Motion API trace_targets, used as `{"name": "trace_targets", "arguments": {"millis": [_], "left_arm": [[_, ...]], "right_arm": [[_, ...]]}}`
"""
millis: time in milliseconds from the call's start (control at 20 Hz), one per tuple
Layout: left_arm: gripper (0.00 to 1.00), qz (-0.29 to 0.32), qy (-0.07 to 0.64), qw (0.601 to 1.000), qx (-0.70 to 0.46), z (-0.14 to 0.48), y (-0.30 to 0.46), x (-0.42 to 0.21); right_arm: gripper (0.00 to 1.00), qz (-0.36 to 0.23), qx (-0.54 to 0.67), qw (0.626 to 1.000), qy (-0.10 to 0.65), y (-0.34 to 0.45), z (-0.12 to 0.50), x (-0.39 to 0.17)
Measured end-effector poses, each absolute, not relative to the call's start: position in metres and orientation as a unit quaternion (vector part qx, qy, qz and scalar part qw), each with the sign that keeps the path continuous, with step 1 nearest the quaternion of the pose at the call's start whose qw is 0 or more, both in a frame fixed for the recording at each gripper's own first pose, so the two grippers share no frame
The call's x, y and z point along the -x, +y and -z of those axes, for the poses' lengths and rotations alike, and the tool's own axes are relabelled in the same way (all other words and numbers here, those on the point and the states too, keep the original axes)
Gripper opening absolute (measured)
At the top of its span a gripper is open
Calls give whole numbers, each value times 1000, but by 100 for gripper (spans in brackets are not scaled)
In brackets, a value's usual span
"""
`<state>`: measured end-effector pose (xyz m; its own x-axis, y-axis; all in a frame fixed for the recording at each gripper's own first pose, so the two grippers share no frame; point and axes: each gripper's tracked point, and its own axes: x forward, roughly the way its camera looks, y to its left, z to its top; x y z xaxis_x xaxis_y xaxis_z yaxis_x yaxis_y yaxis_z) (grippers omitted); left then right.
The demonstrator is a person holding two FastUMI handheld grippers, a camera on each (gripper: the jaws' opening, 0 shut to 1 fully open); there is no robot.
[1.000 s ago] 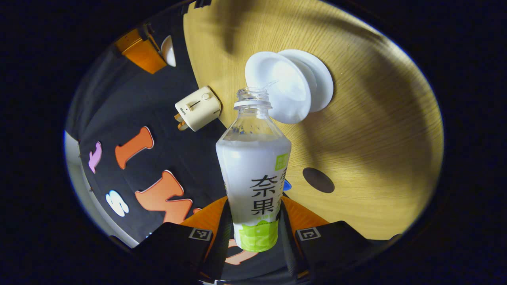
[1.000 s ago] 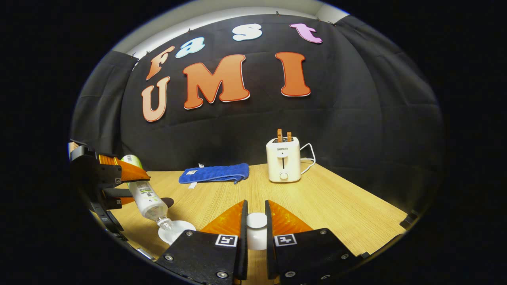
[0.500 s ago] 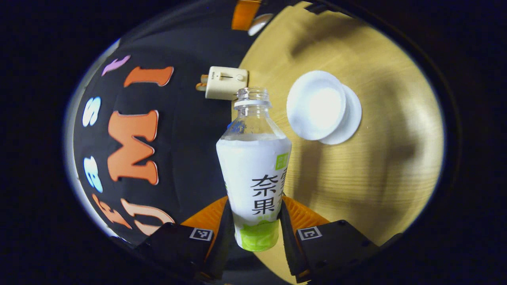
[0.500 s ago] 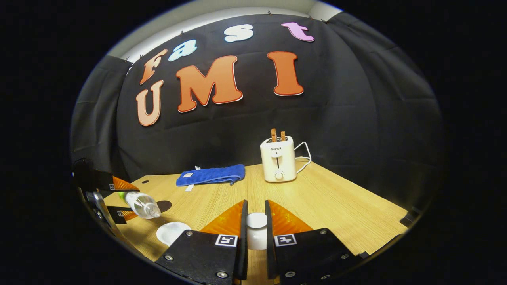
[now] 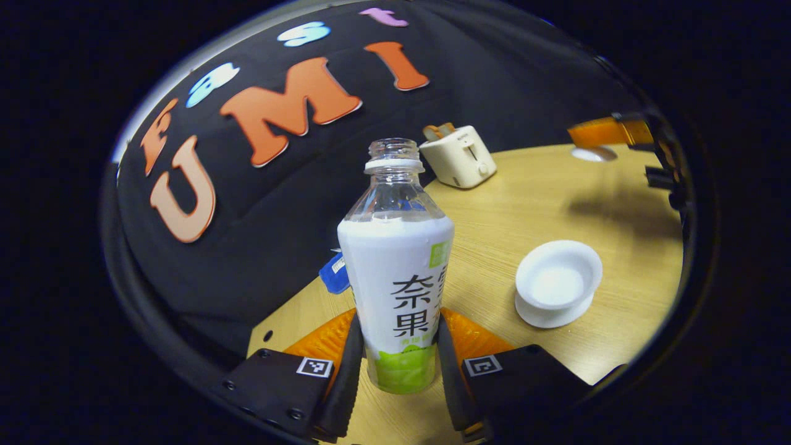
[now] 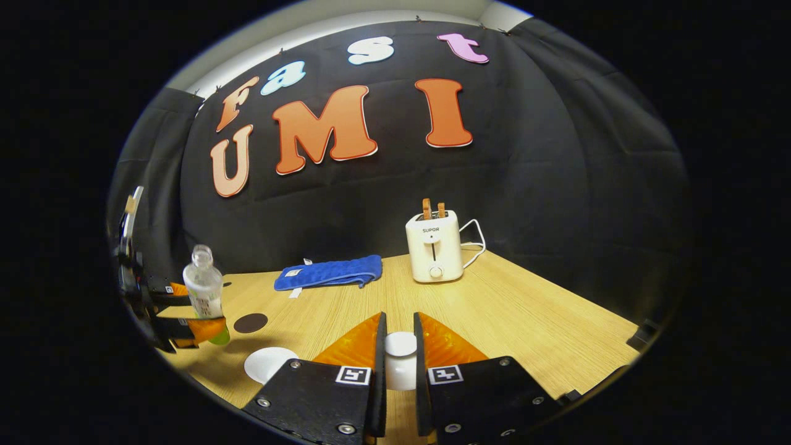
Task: Open the teacup lid with one hand, grasp the water bottle and pour water into the teacup with the other hand; after pouring, place the water bottle on the coaster and then close the teacup lid.
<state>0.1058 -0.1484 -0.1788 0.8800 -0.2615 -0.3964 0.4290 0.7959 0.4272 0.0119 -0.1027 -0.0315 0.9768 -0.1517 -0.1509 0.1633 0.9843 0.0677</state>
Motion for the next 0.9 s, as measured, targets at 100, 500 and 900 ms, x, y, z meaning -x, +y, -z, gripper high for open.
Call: {"name": "trace_targets", "arguments": {"millis": [100,500,900], "left_arm": [[63,162,156,958,-180,169,-154,-111],[63,105,126,985,-43,163,-172,-131],[63,111,150,982,-39,206,-178,-171]], "right_arm": [[19,74,-30,994,77,-99,34,-13],[19,61,-25,993,93,-87,47,-19],[19,69,-30,992,98,-96,51,-21]]}}
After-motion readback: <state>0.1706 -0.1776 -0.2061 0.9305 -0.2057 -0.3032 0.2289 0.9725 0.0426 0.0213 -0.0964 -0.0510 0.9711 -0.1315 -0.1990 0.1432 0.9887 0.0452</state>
